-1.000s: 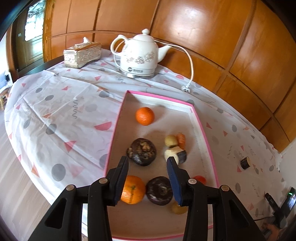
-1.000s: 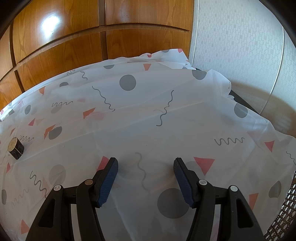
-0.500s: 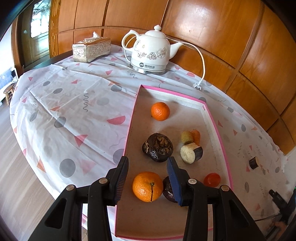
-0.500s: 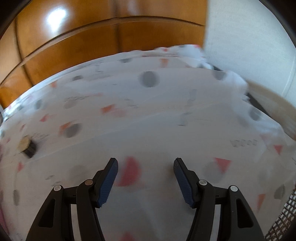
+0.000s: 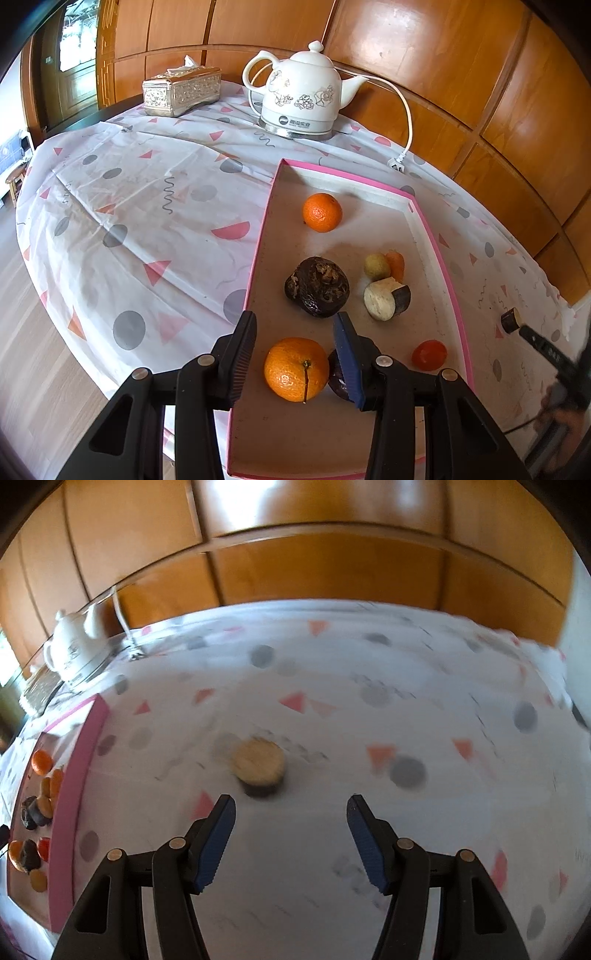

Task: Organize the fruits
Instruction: 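Move the right tool toward the dark cylindrical slice on the cloth, then close the right tool on the dark cylindrical slice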

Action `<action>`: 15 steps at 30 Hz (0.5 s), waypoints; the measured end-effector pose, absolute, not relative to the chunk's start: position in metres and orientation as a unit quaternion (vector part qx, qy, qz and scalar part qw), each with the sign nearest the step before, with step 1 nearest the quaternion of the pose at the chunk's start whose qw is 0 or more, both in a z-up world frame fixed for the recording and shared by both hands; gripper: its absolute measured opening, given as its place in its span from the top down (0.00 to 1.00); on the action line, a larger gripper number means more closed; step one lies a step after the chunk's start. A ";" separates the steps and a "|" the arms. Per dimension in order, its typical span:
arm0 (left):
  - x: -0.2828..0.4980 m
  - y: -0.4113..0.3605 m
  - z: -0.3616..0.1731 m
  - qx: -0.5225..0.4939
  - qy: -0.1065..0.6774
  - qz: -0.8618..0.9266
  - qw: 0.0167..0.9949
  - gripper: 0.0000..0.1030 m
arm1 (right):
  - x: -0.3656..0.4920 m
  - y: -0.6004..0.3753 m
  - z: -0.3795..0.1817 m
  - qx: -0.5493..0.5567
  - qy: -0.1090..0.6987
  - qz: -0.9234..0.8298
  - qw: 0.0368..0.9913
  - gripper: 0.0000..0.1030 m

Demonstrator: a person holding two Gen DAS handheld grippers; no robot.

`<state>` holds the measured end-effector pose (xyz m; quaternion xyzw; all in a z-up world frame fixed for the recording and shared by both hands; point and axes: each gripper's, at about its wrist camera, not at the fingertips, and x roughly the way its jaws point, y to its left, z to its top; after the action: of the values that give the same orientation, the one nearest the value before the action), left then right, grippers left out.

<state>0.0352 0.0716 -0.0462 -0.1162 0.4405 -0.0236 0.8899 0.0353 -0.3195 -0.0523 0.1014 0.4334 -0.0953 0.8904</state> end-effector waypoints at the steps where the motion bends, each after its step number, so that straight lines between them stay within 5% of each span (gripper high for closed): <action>1: 0.035 0.071 -0.046 -0.116 0.440 -0.024 0.890 0.58 | 0.043 -0.315 -0.052 0.091 0.435 -0.094 0.891 0.38; 8: 0.033 0.073 -0.045 -0.119 0.436 -0.017 0.892 0.55 | 0.082 -0.305 -0.074 0.052 0.482 -0.099 0.869 0.39; 10: 0.032 0.074 -0.043 -0.120 0.434 -0.015 0.893 0.55 | 0.084 -0.304 -0.076 0.052 0.481 -0.092 0.870 0.49; 11: 0.032 0.075 -0.042 -0.121 0.432 -0.013 0.894 0.55 | 0.085 -0.302 -0.076 0.048 0.479 -0.091 0.872 0.62; 15: 0.031 0.077 -0.040 -0.124 0.426 -0.008 0.896 0.54 | 0.084 -0.299 -0.075 0.033 0.478 -0.089 0.873 0.65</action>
<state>0.0311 0.0769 -0.0397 -0.1243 0.4257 -0.0083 0.8963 0.0842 -0.2989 -0.0752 0.0332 0.4782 -0.0893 0.8731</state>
